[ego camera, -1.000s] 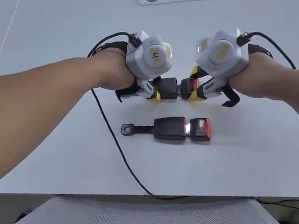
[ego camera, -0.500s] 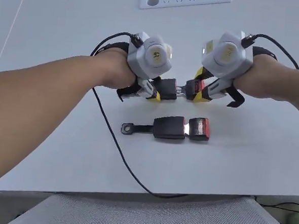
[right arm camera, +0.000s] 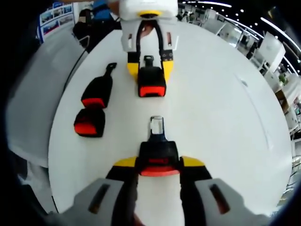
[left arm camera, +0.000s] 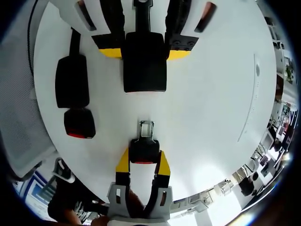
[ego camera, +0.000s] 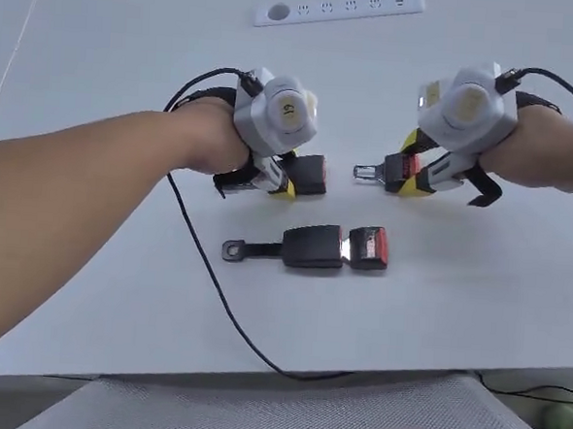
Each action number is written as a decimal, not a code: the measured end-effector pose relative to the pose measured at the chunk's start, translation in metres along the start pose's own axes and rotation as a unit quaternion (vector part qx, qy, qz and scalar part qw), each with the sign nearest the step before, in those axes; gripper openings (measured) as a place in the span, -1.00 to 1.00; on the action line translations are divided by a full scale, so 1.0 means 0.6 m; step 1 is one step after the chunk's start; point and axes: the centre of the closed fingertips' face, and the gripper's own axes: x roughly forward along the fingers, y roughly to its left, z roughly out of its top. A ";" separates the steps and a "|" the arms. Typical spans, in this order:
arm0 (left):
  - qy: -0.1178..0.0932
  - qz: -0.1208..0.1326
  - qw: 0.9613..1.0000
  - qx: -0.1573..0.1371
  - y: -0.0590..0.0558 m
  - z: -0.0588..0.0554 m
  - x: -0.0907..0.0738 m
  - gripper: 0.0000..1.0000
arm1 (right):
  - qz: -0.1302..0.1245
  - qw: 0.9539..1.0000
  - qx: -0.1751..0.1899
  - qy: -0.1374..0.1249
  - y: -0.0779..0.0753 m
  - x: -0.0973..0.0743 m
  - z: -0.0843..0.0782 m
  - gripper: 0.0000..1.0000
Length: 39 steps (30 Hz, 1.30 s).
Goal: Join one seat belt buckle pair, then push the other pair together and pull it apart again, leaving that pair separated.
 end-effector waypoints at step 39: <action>-0.001 0.055 0.998 -0.027 0.003 0.006 -0.040 -0.04 | -0.082 0.995 0.028 0.040 -0.006 -0.105 -0.106 0.03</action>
